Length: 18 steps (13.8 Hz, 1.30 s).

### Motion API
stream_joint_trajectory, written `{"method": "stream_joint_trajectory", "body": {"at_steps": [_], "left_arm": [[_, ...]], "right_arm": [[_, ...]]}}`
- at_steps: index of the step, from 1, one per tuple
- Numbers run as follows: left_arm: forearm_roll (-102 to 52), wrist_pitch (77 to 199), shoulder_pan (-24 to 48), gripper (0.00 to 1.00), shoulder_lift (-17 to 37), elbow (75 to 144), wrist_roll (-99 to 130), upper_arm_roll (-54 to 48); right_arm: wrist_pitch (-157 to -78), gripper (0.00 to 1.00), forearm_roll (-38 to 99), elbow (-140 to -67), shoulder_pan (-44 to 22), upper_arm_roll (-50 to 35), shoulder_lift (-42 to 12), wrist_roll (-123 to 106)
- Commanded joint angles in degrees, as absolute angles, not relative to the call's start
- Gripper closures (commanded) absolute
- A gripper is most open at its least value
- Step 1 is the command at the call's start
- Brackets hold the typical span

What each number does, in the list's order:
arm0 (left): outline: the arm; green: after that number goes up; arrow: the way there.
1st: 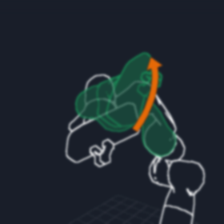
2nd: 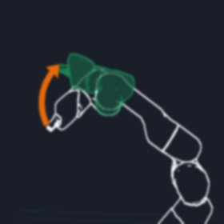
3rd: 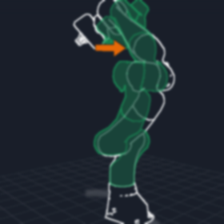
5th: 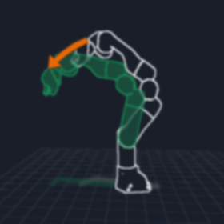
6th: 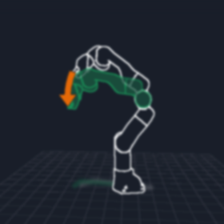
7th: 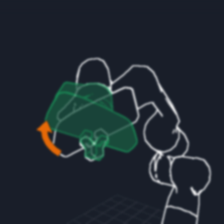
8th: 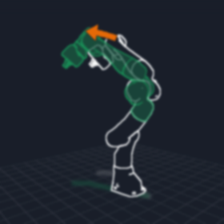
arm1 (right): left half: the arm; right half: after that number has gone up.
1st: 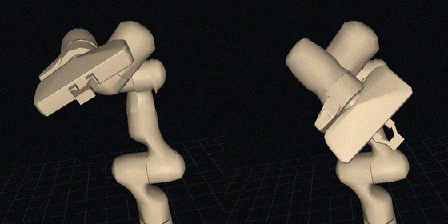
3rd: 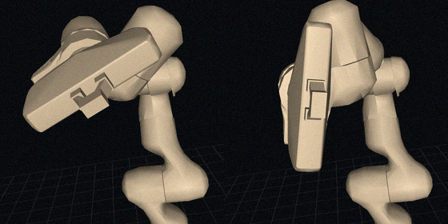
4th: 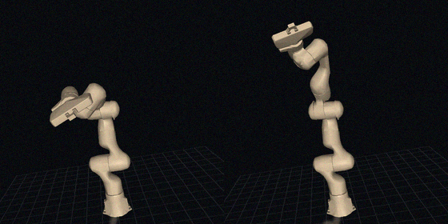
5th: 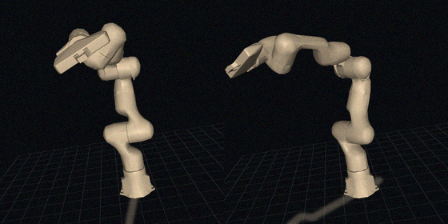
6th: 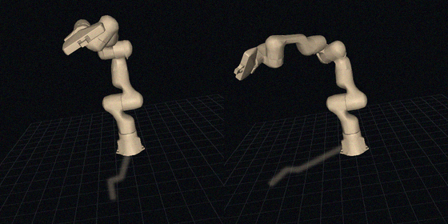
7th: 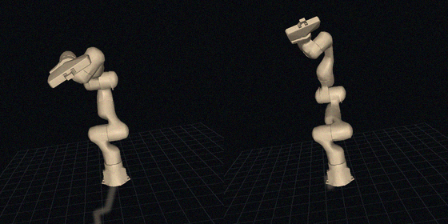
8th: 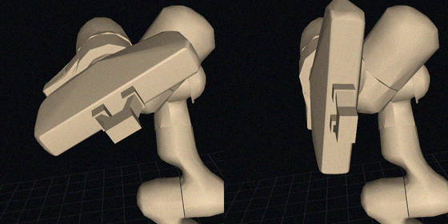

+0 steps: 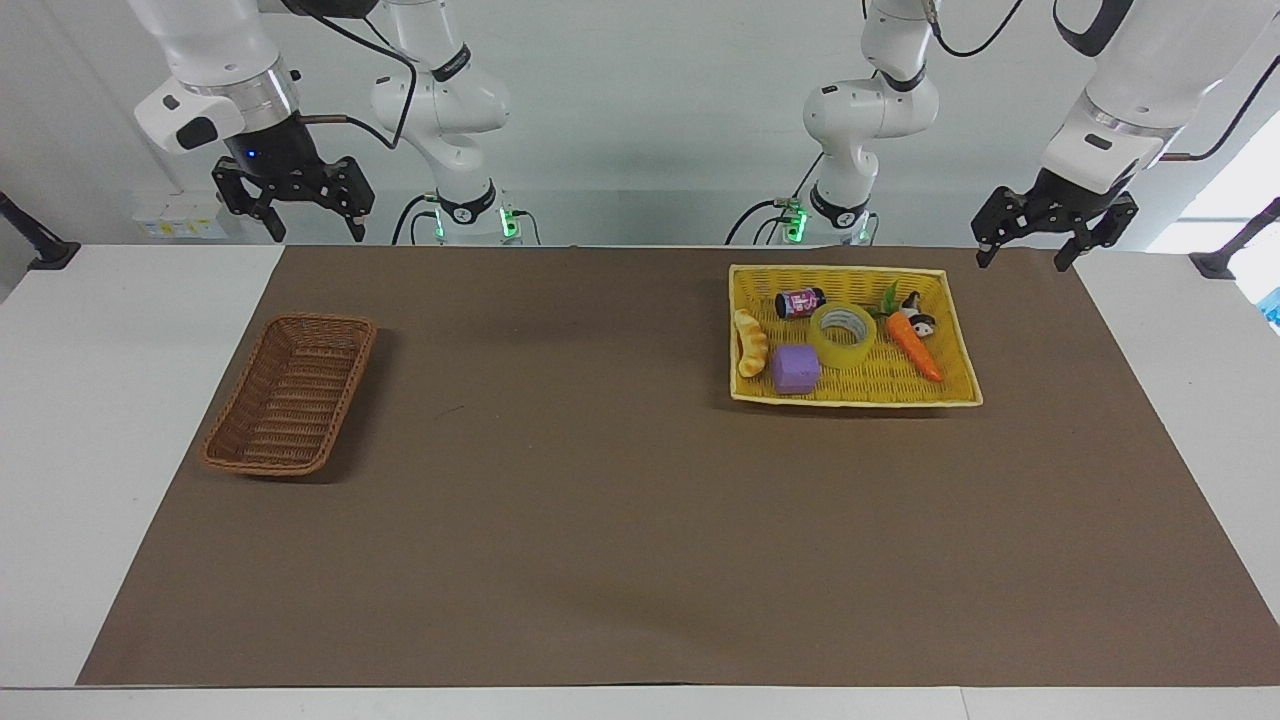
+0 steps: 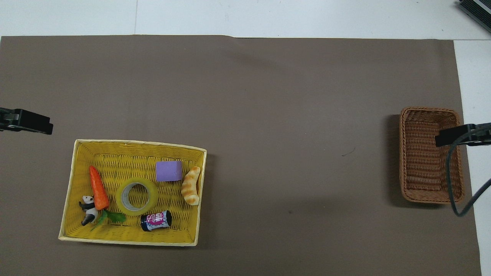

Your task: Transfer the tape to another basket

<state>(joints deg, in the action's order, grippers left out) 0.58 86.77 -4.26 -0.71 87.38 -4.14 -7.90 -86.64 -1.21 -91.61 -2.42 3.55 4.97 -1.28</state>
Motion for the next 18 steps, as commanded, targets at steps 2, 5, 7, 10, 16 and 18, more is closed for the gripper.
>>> {"method": "stream_joint_trajectory", "body": {"at_steps": [2, 5, 7, 10, 16, 18], "left_arm": [[-0.35, 87.63, -4.75, 0.0, -1.67, 89.03, -4.22, -7.91], [-0.35, 87.36, -4.83, 0.0, -1.84, 89.21, -4.22, -7.91], [-0.35, 87.36, -4.83, 0.0, -1.93, 89.47, -4.22, -7.91], [-0.44, 87.71, -4.83, 0.0, -2.46, 90.26, -1.16, -7.91], [-0.53, 87.8, -4.66, 0.0, -3.34, 92.63, 1.49, -7.91], [-0.53, 88.59, -4.66, 0.0, -3.43, 93.95, 2.89, -7.91]], "right_arm": [[-86.04, 0.0, -1.23, -91.93, -1.67, 3.08, 5.8, -2.11], [-86.04, 0.0, -1.14, -91.93, -1.67, 3.08, 5.8, -2.11], [-86.04, 0.0, -1.23, -91.93, -1.67, 3.08, 5.8, -2.2], [-86.04, 0.0, -1.23, -91.93, -1.67, 3.08, 5.8, -2.2], [-86.04, 0.0, -1.23, -91.93, -1.67, 3.08, 5.8, -2.2], [-86.04, 0.0, -1.23, -92.02, -1.67, 3.08, 5.8, -2.2]]}}
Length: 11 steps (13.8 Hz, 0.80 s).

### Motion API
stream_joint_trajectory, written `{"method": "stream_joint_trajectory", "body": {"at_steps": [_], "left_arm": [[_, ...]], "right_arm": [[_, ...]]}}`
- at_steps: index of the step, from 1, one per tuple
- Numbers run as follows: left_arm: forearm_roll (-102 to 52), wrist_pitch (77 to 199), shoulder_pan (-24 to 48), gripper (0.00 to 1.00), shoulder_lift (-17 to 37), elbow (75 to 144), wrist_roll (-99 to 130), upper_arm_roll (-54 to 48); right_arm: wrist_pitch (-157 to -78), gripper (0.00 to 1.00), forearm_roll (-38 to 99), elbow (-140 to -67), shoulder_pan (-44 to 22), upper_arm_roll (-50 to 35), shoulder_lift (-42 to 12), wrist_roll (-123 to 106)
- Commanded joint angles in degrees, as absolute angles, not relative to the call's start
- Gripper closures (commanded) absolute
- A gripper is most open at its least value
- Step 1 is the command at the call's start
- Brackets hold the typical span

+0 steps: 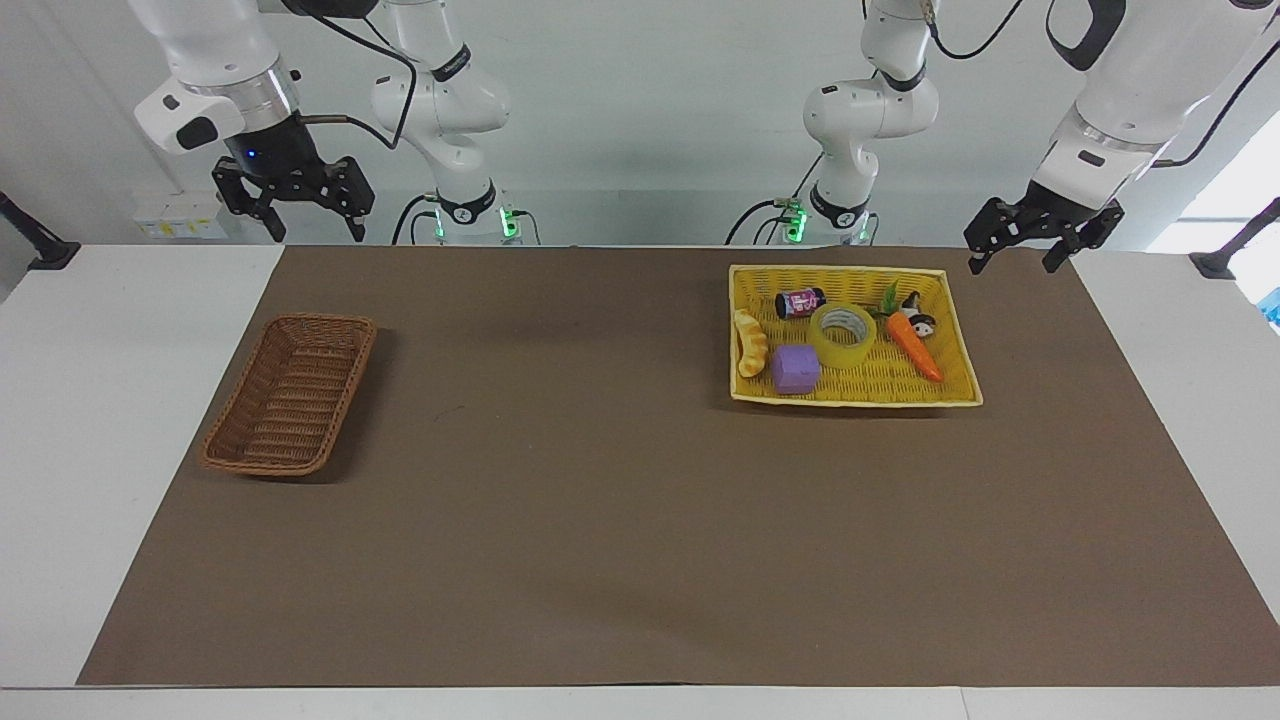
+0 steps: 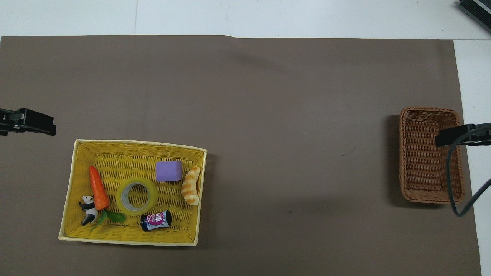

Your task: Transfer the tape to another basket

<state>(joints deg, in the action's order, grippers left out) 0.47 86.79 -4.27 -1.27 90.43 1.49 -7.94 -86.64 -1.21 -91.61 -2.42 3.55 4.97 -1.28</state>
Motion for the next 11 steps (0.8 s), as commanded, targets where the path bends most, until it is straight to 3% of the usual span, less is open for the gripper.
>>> {"method": "stream_joint_trajectory", "body": {"at_steps": [1, 11], "left_arm": [[-0.53, 89.81, -4.66, 0.0, -3.43, 94.91, 3.68, -7.91], [-0.53, 91.23, -4.66, 0.0, -4.22, 97.38, 4.13, -7.91]], "right_arm": [[-86.04, 0.0, -1.23, -91.93, -1.67, 3.08, 5.8, -2.11], [-86.04, 0.0, -1.23, -91.93, -1.67, 3.08, 5.8, -2.2]]}}
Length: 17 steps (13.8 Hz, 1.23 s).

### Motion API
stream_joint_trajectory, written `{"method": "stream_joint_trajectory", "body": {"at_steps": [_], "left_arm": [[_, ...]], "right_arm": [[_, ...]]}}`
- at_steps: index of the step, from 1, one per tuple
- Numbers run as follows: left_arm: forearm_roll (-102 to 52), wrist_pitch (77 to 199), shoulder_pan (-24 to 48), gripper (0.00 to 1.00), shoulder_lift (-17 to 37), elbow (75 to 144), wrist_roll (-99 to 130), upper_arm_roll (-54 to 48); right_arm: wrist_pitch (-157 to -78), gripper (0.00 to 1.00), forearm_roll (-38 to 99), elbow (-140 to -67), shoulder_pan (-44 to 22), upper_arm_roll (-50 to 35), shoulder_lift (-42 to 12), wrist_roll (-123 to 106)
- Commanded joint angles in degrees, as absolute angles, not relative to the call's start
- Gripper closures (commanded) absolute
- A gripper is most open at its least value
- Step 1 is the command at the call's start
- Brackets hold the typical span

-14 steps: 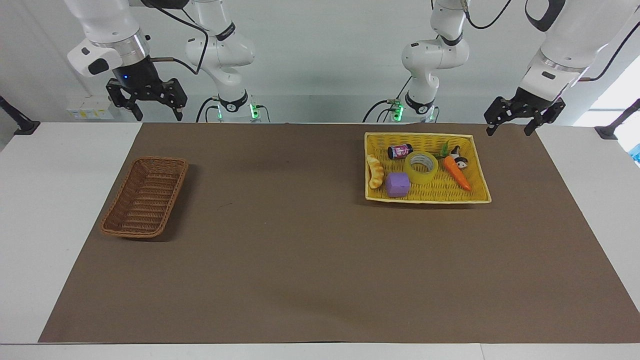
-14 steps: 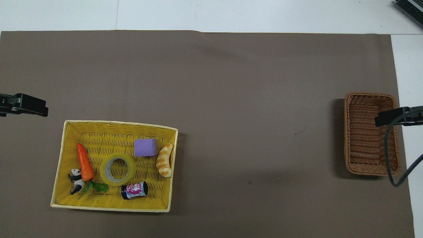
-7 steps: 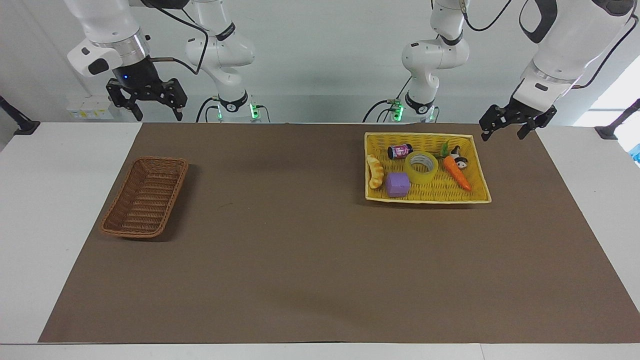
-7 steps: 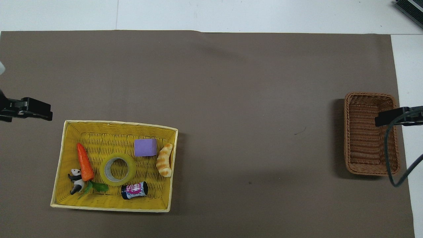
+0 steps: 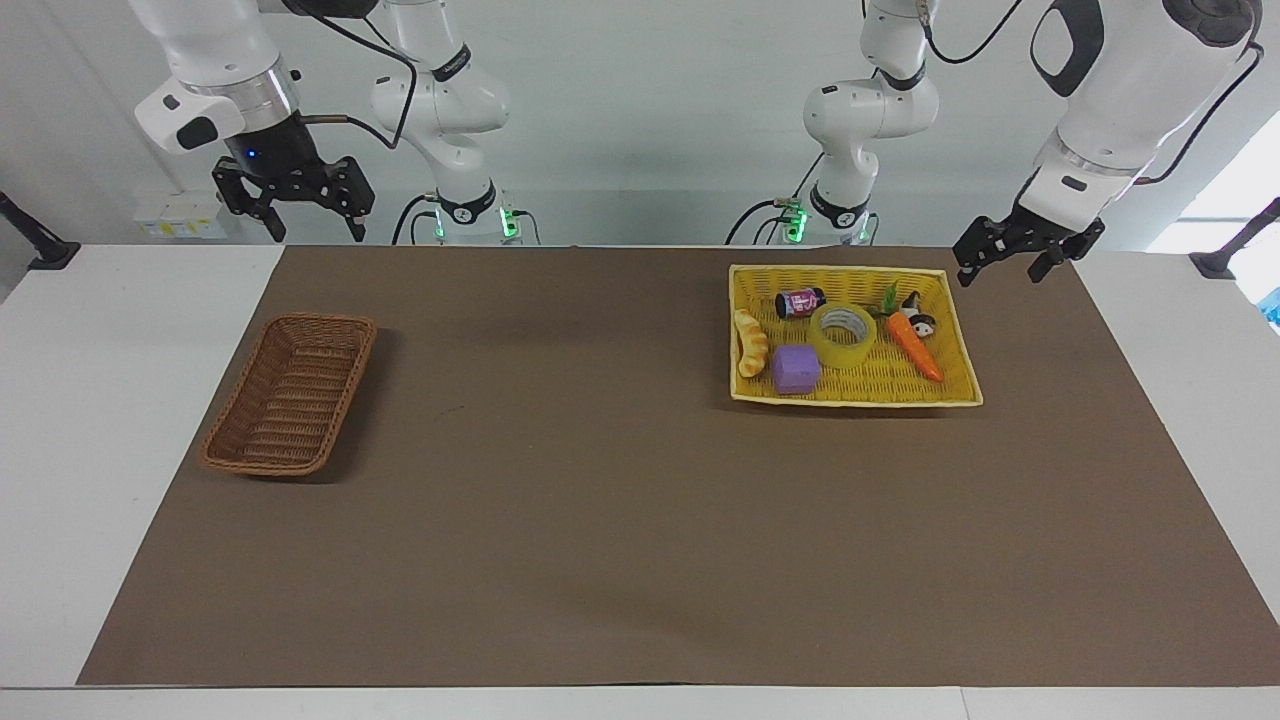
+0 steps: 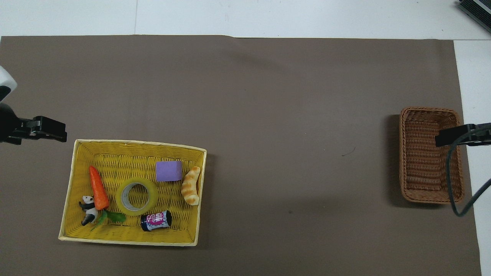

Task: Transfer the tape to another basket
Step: 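Move the left gripper down over the yellow tape roll in the tray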

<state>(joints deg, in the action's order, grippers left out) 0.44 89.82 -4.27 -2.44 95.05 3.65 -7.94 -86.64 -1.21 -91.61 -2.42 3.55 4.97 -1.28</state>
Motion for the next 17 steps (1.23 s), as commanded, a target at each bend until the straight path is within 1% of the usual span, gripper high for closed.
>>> {"method": "stream_joint_trajectory", "body": {"at_steps": [1, 6, 8, 10, 14, 17], "left_arm": [[-0.53, 91.23, -4.66, 0.0, -4.31, 97.47, 4.13, -7.91], [-0.53, 91.32, -4.66, 0.0, -4.48, 98.35, 4.13, -7.91], [-0.53, 92.45, -4.75, 0.0, -5.27, 100.62, 4.13, -7.91], [-1.23, 95.08, -4.83, 0.0, -6.06, 103.87, 4.22, -7.91], [-2.11, 103.69, -4.75, 0.0, -9.22, 115.81, 6.5, -7.91], [-4.65, 106.69, -4.75, 0.0, -10.19, 123.29, 6.85, -7.82]], "right_arm": [[-86.04, 0.0, -1.23, -92.02, -1.67, 3.08, 5.8, -2.2], [-86.04, 0.0, -1.23, -91.93, -1.67, 3.08, 5.8, -2.11], [-86.04, 0.0, -1.23, -91.93, -1.67, 3.08, 5.8, -2.2], [-86.04, 0.0, -1.23, -91.93, -1.67, 3.08, 5.8, -2.11], [-86.04, 0.0, -1.23, -91.93, -1.67, 3.08, 5.8, -2.11], [-86.22, 0.0, -1.14, -92.02, -1.67, 3.16, 5.8, -2.55]]}}
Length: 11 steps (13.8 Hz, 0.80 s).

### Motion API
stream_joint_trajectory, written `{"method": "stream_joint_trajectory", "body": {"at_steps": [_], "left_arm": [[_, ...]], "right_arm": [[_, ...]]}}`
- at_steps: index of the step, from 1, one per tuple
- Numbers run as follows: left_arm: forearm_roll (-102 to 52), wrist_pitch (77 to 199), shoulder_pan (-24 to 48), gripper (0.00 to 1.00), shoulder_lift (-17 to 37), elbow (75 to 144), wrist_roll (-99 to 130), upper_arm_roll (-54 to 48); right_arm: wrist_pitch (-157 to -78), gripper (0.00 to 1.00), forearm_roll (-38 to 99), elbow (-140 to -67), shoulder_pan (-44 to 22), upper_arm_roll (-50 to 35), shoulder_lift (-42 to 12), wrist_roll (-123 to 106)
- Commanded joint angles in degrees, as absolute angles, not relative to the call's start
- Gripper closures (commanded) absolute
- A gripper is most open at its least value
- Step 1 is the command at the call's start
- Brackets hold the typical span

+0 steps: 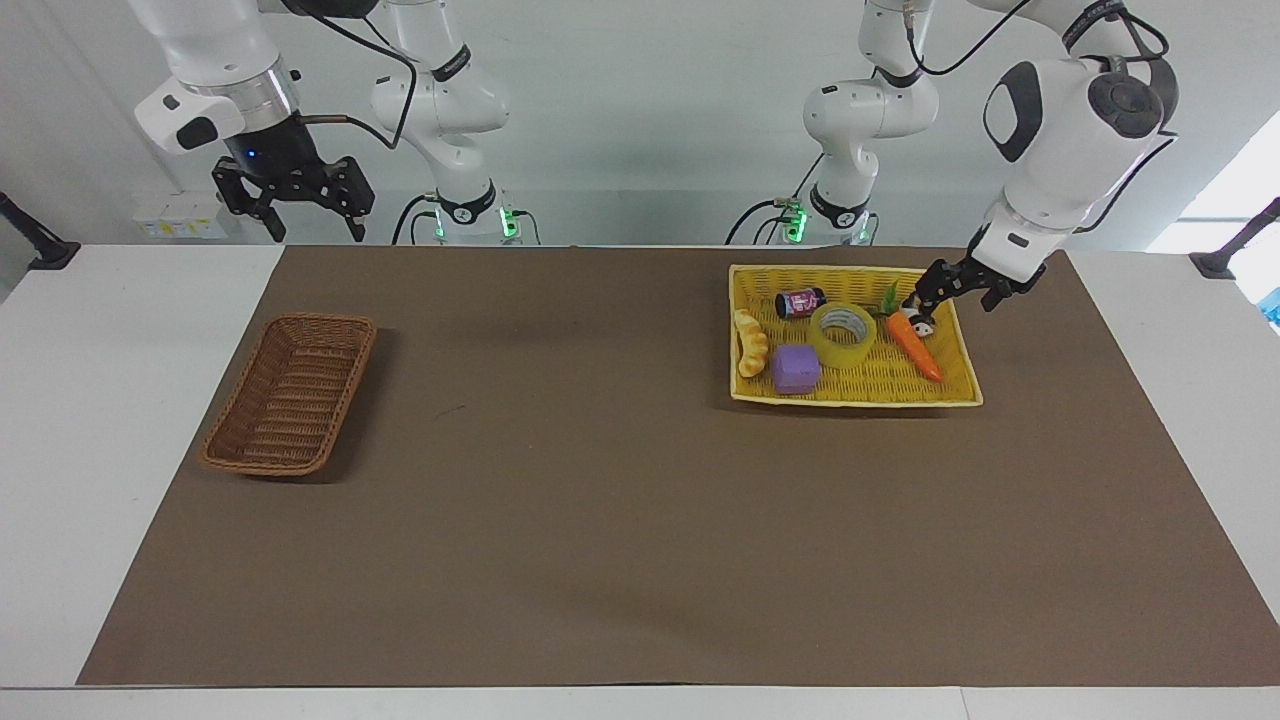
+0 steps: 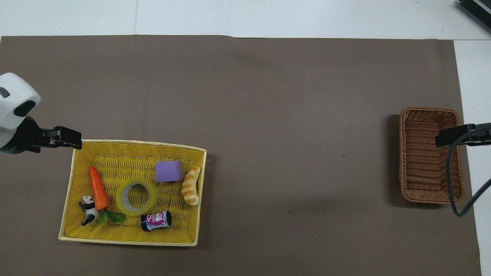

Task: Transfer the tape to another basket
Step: 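Move the left gripper down over the yellow tape roll in the tray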

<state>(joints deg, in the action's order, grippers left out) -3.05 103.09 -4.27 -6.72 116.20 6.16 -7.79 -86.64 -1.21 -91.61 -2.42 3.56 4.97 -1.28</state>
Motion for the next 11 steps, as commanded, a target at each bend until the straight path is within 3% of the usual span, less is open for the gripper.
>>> {"method": "stream_joint_trajectory", "body": {"at_steps": [1, 6, 7, 9, 11], "left_arm": [[-5.09, 108.09, -4.66, 0.0, -10.63, 125.92, 7.55, -7.91], [-5.71, 116.34, -1.5, 0.0, -10.99, 137.43, 11.41, -7.91], [-5.71, 118.98, -0.36, 0.07, -10.99, 139.98, 13.51, -8.0], [-5.71, 123.21, 2.45, 0.3, -10.55, 143.51, 16.6, -8.0], [-5.71, 124.28, 3.43, 0.7, -10.11, 145.02, 16.96, -8.0]], "right_arm": [[-86.39, 0.0, -1.14, -92.02, -1.67, 2.99, 5.8, -2.55], [-87.1, 0.0, -1.23, -92.29, -1.93, 2.99, 5.8, -2.02], [-87.71, 0.0, -1.23, -92.29, -2.11, 2.99, 5.8, -2.02], [-88.15, 0.0, -1.23, -92.2, -2.11, 2.99, 5.8, -2.02], [-87.89, 0.0, -1.23, -92.11, -2.02, 2.99, 5.8, -2.72]]}}
